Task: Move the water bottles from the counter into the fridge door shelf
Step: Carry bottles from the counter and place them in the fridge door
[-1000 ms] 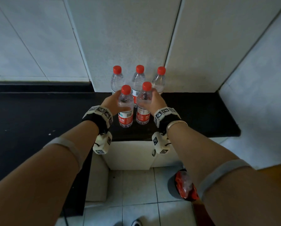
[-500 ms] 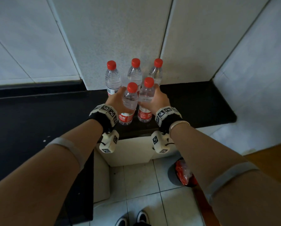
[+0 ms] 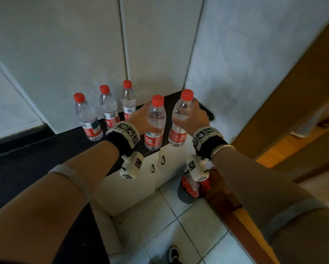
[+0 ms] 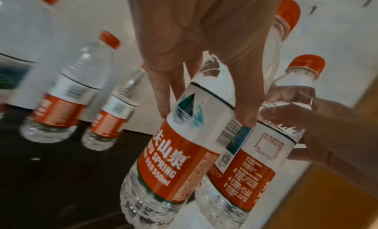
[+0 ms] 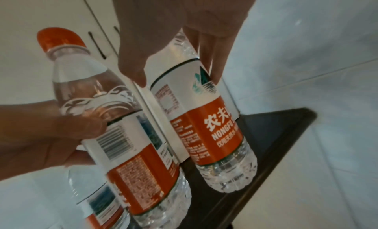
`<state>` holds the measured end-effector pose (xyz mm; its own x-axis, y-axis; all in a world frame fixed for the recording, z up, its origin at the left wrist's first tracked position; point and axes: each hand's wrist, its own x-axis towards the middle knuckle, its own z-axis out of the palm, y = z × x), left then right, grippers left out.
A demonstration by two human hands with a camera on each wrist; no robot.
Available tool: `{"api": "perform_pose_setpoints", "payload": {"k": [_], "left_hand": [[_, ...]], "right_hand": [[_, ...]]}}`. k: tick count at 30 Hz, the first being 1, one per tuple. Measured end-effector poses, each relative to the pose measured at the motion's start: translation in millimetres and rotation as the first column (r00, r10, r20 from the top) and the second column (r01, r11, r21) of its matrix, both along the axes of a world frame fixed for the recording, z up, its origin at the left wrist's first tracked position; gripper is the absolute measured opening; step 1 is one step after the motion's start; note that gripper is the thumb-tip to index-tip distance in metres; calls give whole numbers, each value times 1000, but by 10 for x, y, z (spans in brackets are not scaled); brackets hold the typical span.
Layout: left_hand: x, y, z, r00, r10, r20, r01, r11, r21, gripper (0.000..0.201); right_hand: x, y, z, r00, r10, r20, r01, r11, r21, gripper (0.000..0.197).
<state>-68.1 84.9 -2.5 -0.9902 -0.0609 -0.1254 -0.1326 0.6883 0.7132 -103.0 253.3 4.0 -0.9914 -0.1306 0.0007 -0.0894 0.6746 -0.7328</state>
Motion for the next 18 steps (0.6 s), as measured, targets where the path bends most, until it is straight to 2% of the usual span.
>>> {"api": "perform_pose_setpoints", "payload": {"k": [5,9,13,16,18], "left_hand": [[-30,770,179,988,-151,-15,151,988,37,73],[-27,1495,252,952,-305,-2,305,952,19,70],[47,2308,269,891,-455,9,455,891,13,72],[200,2953,275,829,-560,-6,559,827,63,82],[335,3410,245,787,-617,-10,615,783,94,77]], "right_hand": [[293,863,178,985,-170,-29,170,985,-16,63],[580,1601,246,951,-308,-33,307,951,-22,71],[942,2375,278,893,-450,-36,448,893,-41,76],[1273,2981,261,843,-536,-42,537,844,-1,82],[1524,3374,219,798,-602,-37,603,798,17,83]]}}
